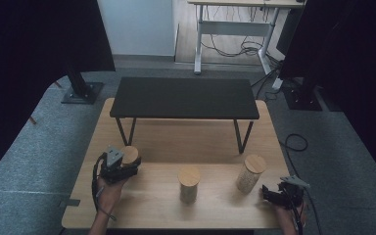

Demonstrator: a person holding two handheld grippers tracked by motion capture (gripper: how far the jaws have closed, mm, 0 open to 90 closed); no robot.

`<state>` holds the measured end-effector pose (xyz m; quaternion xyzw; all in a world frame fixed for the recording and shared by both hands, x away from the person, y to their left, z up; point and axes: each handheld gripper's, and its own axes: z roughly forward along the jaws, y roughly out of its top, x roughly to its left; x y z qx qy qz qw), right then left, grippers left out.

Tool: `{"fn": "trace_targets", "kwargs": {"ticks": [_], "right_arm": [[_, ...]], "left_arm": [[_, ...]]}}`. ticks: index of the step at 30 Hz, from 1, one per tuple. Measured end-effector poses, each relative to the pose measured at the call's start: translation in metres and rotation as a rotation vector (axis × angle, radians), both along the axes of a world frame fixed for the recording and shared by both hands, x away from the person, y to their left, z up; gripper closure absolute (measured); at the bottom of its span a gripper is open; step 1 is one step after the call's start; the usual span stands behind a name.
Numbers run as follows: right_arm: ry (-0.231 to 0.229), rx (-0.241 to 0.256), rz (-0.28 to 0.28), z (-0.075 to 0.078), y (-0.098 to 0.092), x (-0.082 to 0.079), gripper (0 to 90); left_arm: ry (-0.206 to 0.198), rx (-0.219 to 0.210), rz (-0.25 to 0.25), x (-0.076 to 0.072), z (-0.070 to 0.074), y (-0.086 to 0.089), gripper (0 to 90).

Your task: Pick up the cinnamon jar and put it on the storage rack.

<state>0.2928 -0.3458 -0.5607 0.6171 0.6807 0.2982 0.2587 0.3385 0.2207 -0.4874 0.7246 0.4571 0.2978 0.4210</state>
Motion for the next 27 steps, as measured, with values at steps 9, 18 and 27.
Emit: {"fn": "trace_targets", "kwargs": {"ticks": [9, 18, 27], "right_arm": [[0.0, 0.0, 0.0, 0.0, 0.0, 0.0, 6.7], [0.0, 0.0, 0.001, 0.0, 0.0, 0.0, 6.7], [0.0, 0.0, 0.001, 0.0, 0.0, 0.0, 6.7]], "left_arm": [[0.0, 0.0, -0.003, 0.0, 0.005, 0.0, 25.4], [0.004, 0.006, -0.004, 0.0, 0.009, -0.001, 25.4], [0.002, 0.008, -0.007, 0.001, 0.013, -0.003, 25.4]]}}
